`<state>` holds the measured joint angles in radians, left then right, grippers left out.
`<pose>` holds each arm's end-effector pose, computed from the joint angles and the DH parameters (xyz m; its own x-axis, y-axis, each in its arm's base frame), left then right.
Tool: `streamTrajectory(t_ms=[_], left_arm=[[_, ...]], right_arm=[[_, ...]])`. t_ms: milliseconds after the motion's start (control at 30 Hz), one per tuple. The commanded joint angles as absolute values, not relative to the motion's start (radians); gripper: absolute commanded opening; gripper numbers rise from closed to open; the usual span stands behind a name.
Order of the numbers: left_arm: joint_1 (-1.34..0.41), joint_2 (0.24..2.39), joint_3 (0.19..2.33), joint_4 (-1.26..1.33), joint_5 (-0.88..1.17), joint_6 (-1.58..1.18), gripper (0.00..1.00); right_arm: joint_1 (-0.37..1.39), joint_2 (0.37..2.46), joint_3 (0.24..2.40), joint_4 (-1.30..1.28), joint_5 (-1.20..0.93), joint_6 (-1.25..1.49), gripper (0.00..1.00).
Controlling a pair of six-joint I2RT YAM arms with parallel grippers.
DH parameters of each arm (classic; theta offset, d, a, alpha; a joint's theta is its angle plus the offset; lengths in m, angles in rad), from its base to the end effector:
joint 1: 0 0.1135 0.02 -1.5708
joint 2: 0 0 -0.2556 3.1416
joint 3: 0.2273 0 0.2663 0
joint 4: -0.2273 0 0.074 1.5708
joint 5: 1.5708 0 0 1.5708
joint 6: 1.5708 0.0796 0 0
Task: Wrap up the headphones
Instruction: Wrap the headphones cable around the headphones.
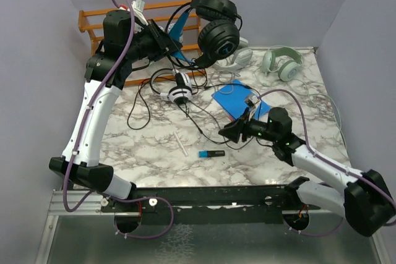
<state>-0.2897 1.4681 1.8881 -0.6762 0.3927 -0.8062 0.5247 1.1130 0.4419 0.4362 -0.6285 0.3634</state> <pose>0.3257 -0.1289 0.4910 -0.6146 -0.5125 -0.5997 0.2530 0.5919 -0.7652 0.2207 0.1818 0.1962 -0.5082 0.0381 -0.8604 -0.7697 0.4281 0.4736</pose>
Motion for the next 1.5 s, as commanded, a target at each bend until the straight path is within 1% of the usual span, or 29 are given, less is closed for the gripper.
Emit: streamTrajectory(t_ms=[0, 33, 67, 100, 167, 233, 367, 467, 567, 600, 700, 867, 967, 1167, 1233, 1267, 1300, 1367, 1433, 1467], left_arm=[[-0.301, 1.457, 1.907, -0.724, 0.385, -0.678, 0.0], [-0.301, 1.452, 1.886, -0.732, 0.401, -0.672, 0.0], [-0.301, 1.443, 1.865, -0.733, 0.416, -0.669, 0.0], [-0.302, 1.433, 1.843, -0.733, 0.43, -0.668, 0.0], [-0.306, 1.41, 1.803, -0.735, 0.445, -0.667, 0.0], [-0.315, 1.385, 1.761, -0.736, 0.446, -0.673, 0.0], [-0.351, 1.343, 1.698, -0.733, 0.452, -0.704, 0.0], [-0.395, 1.327, 1.682, -0.732, 0.46, -0.735, 0.0], [-0.447, 1.313, 1.682, -0.732, 0.446, -0.764, 0.0], [-0.466, 1.306, 1.681, -0.732, 0.437, -0.775, 0.0], [-0.515, 1.295, 1.685, -0.729, 0.424, -0.802, 0.0], [-0.548, 1.293, 1.715, -0.726, 0.445, -0.84, 0.0], [-0.559, 1.29, 1.729, -0.725, 0.447, -0.851, 0.0], [-0.576, 1.292, 1.726, -0.723, 0.438, -0.86, 0.0], [-0.58, 1.292, 1.725, -0.723, 0.44, -0.863, 0.0], [-0.581, 1.291, 1.725, -0.724, 0.44, -0.864, 0.0], [-0.585, 1.291, 1.724, -0.723, 0.439, -0.864, 0.0], [-0.587, 1.287, 1.723, -0.723, 0.436, -0.863, 0.0], [-0.588, 1.28, 1.715, -0.723, 0.437, -0.86, 0.0], [-0.59, 1.275, 1.706, -0.723, 0.437, -0.857, 0.0]], right_arm=[[0.529, 0.977, 0.473, 0.278, -0.439, 0.295, 0.64], [0.529, 0.965, 0.487, 0.257, -0.409, 0.272, 0.72], [0.529, 0.96, 0.505, 0.24, -0.392, 0.25, 0.79], [0.529, 0.961, 0.522, 0.233, -0.381, 0.233, 0.83], [0.529, 0.981, 0.553, 0.257, -0.391, 0.225, 0.85], [0.529, 1.012, 0.575, 0.334, -0.432, 0.236, 0.86], [0.529, 1.125, 0.613, 0.604, -0.547, 0.292, 0.87], [0.529, 1.268, 0.664, 0.79, -0.66, 0.339, 0.88], [0.531, 1.393, 0.684, 0.978, -0.702, 0.394, 0.99], [0.533, 1.43, 0.689, 1.039, -0.705, 0.408, 1.0], [0.541, 1.529, 0.717, 1.164, -0.726, 0.449, 1.0], [0.588, 1.657, 0.798, 1.318, -0.785, 0.512, 0.96], [0.619, 1.712, 0.854, 1.354, -0.795, 0.535, 0.95], [0.656, 1.805, 0.982, 1.345, -0.807, 0.548, 0.89], [0.667, 1.828, 1.018, 1.341, -0.814, 0.548, 0.84], [0.67, 1.839, 1.031, 1.335, -0.816, 0.549, 0.77], [0.672, 1.847, 1.043, 1.333, -0.818, 0.553, 0.66], [0.67, 1.847, 1.049, 1.349, -0.817, 0.577, 0.42], [0.661, 1.815, 1.025, 1.336, -0.765, 0.57, 0.17], [0.653, 1.796, 1.013, 1.319, -0.74, 0.563, 0.09]])
